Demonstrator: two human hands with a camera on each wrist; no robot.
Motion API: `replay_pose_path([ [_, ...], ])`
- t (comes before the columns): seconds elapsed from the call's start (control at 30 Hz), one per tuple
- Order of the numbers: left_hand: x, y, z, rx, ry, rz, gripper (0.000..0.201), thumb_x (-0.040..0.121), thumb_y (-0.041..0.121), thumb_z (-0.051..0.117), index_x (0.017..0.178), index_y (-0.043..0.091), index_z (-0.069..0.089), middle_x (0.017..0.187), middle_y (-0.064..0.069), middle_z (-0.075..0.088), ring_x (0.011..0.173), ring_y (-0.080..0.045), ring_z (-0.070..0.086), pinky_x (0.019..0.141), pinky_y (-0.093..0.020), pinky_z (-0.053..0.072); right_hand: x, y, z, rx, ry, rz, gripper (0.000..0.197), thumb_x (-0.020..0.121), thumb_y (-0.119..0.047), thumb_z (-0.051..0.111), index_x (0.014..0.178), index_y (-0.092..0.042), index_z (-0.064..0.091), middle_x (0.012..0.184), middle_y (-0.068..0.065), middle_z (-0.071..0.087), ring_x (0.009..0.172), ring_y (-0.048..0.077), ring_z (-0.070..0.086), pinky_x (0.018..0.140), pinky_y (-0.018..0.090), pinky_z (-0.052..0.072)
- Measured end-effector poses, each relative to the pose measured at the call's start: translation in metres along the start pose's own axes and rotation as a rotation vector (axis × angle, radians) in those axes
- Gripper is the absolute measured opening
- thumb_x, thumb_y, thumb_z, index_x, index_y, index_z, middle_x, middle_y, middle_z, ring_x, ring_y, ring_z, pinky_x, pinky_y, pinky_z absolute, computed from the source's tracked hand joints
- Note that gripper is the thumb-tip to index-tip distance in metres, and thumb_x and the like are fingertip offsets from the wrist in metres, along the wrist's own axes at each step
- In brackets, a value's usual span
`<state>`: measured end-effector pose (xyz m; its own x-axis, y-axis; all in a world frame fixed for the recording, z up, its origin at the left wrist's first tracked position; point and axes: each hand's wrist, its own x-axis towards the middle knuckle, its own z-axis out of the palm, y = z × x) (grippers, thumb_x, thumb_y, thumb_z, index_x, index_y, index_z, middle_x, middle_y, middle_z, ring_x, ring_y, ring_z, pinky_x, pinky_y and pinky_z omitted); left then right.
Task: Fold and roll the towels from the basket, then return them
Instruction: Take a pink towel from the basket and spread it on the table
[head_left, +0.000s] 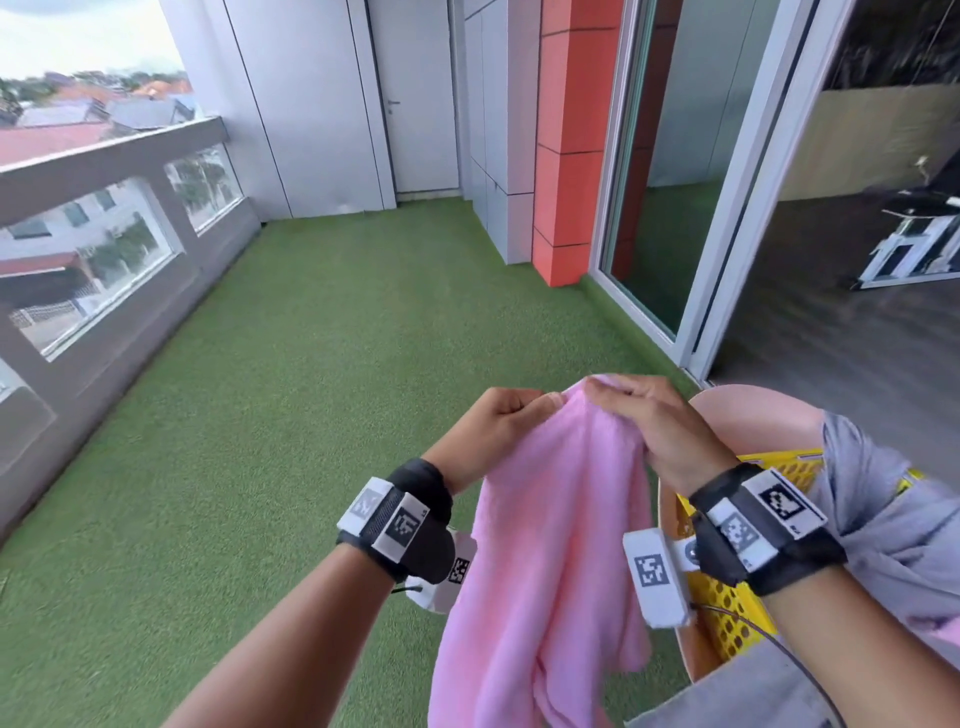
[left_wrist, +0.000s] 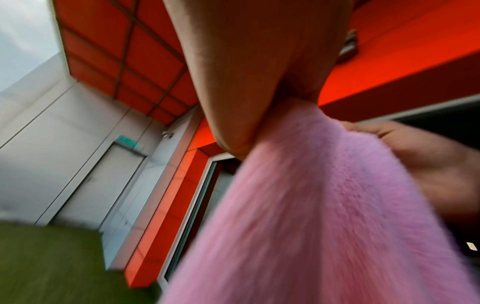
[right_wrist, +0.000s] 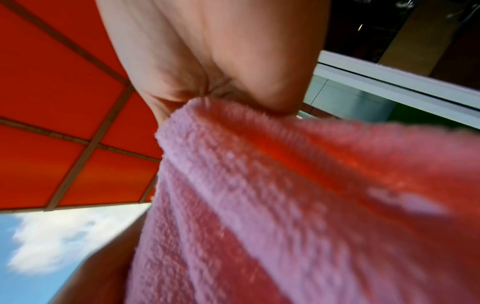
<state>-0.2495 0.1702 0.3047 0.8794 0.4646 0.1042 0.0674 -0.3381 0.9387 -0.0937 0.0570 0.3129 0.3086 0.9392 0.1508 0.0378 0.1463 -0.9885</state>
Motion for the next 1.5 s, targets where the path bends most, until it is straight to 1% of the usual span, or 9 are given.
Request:
replay_pose_path([
  [0.1, -0.004, -0.005, -0.006, 0.016, 0.073, -0.007, 0.054, 0.094, 0.048, 0.054, 0.071, 0.000, 0.045, 0.065, -0.007, 0.040, 0.057, -0.017, 0.036, 0.047, -0.034, 0.028, 0.006, 0.000, -0.017, 0.156, 0.210, -0.020, 0.022, 0.090, -0.014, 0.058, 0.075, -0.017, 0.074, 0.078, -0.003, 0.068, 0.079, 0.011, 0.059, 0.086, 0.032, 0.038],
  [0.27, 0.009, 0.012, -0.010, 0.053, 0.104, 0.056, 0.050, 0.097, 0.031, 0.054, 0.069, -0.007, 0.039, 0.064, -0.007, 0.031, 0.053, -0.015, 0.025, 0.045, -0.029, 0.020, -0.005, 0.016, 0.019, -0.210, -0.157, 0.037, 0.033, 0.085, -0.034, 0.063, 0.069, -0.006, 0.058, 0.066, 0.004, 0.049, 0.064, 0.014, 0.043, 0.060, 0.029, 0.032],
  [0.43, -0.002, 0.002, -0.005, 0.027, 0.033, 0.010, 0.061, 0.093, 0.049, 0.053, 0.079, -0.009, 0.046, 0.070, -0.008, 0.042, 0.060, -0.023, 0.034, 0.048, -0.043, 0.027, 0.018, -0.007, -0.021, 0.138, 0.226, 0.015, 0.013, 0.078, -0.031, 0.073, 0.077, -0.018, 0.075, 0.083, -0.002, 0.071, 0.087, 0.016, 0.062, 0.097, 0.036, 0.037],
  [0.63, 0.010, 0.019, -0.011, 0.035, 0.135, 0.075, 0.048, 0.097, 0.030, 0.055, 0.067, -0.003, 0.037, 0.065, -0.005, 0.029, 0.056, -0.017, 0.022, 0.047, -0.031, 0.017, 0.002, 0.015, 0.014, -0.173, -0.204, 0.129, 0.055, 0.083, -0.047, 0.066, 0.085, 0.008, 0.059, 0.075, 0.012, 0.054, 0.064, 0.016, 0.048, 0.058, 0.024, 0.035],
  [0.87, 0.001, 0.010, -0.006, 0.031, 0.116, 0.028, 0.047, 0.096, 0.037, 0.056, 0.065, 0.005, 0.040, 0.066, -0.007, 0.032, 0.057, -0.020, 0.026, 0.047, -0.035, 0.018, 0.015, -0.006, -0.023, 0.182, 0.058, 0.046, 0.047, 0.075, -0.039, 0.076, 0.093, 0.003, 0.064, 0.090, 0.023, 0.060, 0.082, 0.026, 0.057, 0.083, 0.039, 0.039],
  [1.0, 0.012, 0.023, -0.008, 0.026, 0.135, 0.071, 0.046, 0.097, 0.028, 0.056, 0.071, -0.008, 0.045, 0.065, -0.008, 0.035, 0.056, -0.018, 0.026, 0.046, -0.028, 0.019, 0.001, 0.014, 0.014, -0.065, -0.189, 0.103, 0.064, 0.074, -0.055, 0.073, 0.092, 0.004, 0.060, 0.088, 0.021, 0.059, 0.079, 0.025, 0.048, 0.070, 0.034, 0.038],
  [1.23, -0.003, 0.013, -0.004, 0.014, 0.175, 0.082, 0.045, 0.095, 0.036, 0.056, 0.065, 0.007, 0.040, 0.064, -0.006, 0.026, 0.054, -0.016, 0.020, 0.046, -0.034, 0.015, 0.019, -0.010, -0.016, 0.304, 0.135, -0.020, 0.017, 0.086, -0.023, 0.063, 0.085, -0.006, 0.062, 0.078, 0.009, 0.057, 0.074, 0.018, 0.054, 0.073, 0.033, 0.037],
  [1.4, -0.002, 0.015, -0.014, 0.003, 0.152, 0.093, 0.056, 0.094, 0.040, 0.057, 0.074, -0.011, 0.043, 0.066, -0.008, 0.035, 0.055, -0.018, 0.025, 0.045, -0.036, 0.018, 0.002, 0.011, 0.013, -0.096, -0.228, 0.069, 0.044, 0.088, -0.037, 0.064, 0.104, 0.004, 0.064, 0.099, 0.015, 0.065, 0.089, 0.021, 0.058, 0.079, 0.035, 0.042],
  [1.5, -0.009, 0.010, -0.012, 0.018, 0.079, 0.061, 0.069, 0.090, 0.055, 0.055, 0.074, -0.011, 0.045, 0.072, -0.006, 0.038, 0.063, -0.021, 0.029, 0.046, -0.046, 0.023, 0.012, -0.014, -0.006, 0.149, -0.002, -0.007, 0.033, 0.079, -0.031, 0.070, 0.092, -0.001, 0.069, 0.090, 0.015, 0.066, 0.080, 0.019, 0.060, 0.072, 0.025, 0.046],
])
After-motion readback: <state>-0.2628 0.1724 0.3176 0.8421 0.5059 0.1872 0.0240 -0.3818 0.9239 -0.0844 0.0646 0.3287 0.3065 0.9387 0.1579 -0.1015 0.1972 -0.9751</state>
